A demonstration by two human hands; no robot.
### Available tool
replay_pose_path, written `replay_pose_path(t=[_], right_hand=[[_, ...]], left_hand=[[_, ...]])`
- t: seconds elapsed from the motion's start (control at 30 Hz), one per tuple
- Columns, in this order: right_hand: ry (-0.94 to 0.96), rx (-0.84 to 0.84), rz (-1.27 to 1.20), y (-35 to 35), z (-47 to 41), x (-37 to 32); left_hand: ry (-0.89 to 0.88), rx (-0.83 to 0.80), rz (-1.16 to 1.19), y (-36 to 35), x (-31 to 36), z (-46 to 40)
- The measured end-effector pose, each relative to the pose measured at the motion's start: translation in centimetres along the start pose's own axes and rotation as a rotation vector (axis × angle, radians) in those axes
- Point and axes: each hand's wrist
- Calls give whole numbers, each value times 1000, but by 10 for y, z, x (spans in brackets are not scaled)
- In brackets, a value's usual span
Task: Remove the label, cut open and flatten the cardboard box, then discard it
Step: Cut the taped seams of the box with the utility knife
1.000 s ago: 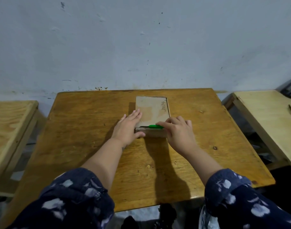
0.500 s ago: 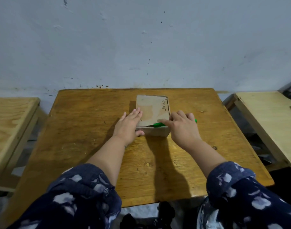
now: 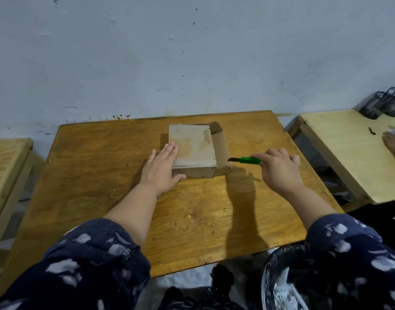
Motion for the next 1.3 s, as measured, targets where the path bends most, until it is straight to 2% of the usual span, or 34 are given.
replay_pose_path(t=[0.1, 0.23, 0.3, 0.37, 0.53, 0.6, 0.67, 0.8, 1.03, 1.3], right_hand=[[-180, -138, -229, 0, -13, -14], [-404, -296, -667, -2, -32, -31], [-439, -316, -737, -4, -43, -35], [-434, -316, -703, -8, -56, -37], [-247, -273, -469, -15, -103, -51], [-121, -189, -348, -17, -118, -60], [35, -102, -267, -20, -132, -69], [248, -55, -164, -24, -155, -94], [450, -25, -66, -25, -170, -118], [589, 11, 67, -17, -177, -123]], left_hand=[[34, 63, 12, -1, 7, -2], [119, 122, 75, 5, 18, -19], [157, 105, 79, 8, 23, -32], [187, 82, 85, 8, 26, -46], [240, 27, 31, 1, 26, -75], [266, 3, -13, -5, 25, -74], [281, 22, -29, -8, 26, -71], [304, 64, -43, -10, 29, -73], [304, 183, 15, -8, 34, -70], [339, 171, -4, -6, 38, -70]])
Point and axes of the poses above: each hand's wrist, its own z-axis away from the middle knuckle, its own y-axis out of the back of the hand, x = y × z, and after that the axes turned 6 degrees about z, right-handed
